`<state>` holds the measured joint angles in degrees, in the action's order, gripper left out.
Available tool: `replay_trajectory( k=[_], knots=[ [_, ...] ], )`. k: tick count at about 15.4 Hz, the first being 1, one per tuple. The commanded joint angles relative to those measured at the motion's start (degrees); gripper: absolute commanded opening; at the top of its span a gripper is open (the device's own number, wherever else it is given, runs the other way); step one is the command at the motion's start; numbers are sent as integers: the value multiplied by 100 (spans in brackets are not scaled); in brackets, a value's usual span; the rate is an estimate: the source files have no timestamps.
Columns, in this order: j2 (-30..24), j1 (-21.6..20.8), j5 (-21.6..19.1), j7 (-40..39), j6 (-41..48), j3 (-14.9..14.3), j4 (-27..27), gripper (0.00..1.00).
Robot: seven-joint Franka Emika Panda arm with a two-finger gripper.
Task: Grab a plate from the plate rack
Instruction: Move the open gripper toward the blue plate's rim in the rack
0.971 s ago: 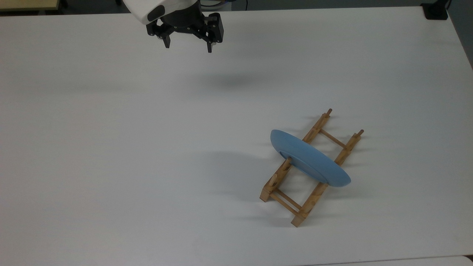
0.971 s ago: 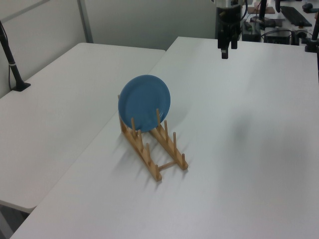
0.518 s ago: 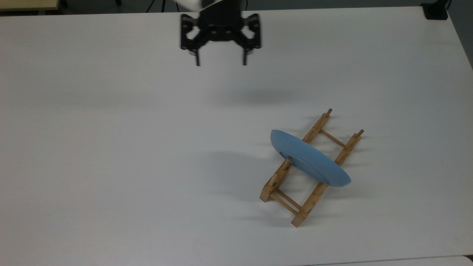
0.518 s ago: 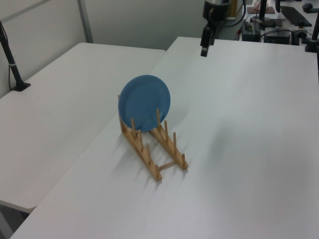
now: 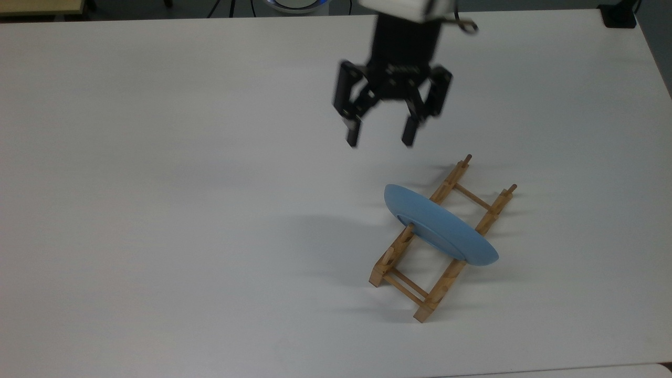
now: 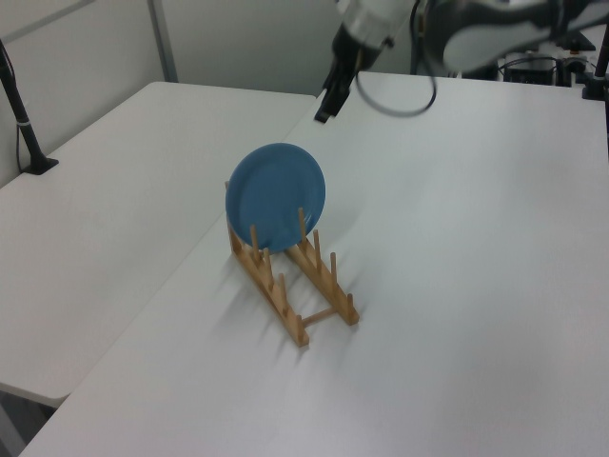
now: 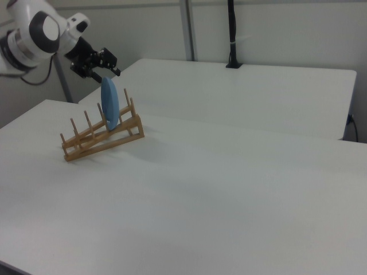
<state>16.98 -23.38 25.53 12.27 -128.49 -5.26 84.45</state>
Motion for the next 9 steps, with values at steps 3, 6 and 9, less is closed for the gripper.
replay_trajectory(
  k=[3,6,9],
  knots=[
    [841,-676,1524,1320,-238,-325,-683,82],
    [1071,-896,1709,1523,-247,-528,-799,78],
    [1167,-905,1903,1612,-247,-529,-983,77]
  ],
)
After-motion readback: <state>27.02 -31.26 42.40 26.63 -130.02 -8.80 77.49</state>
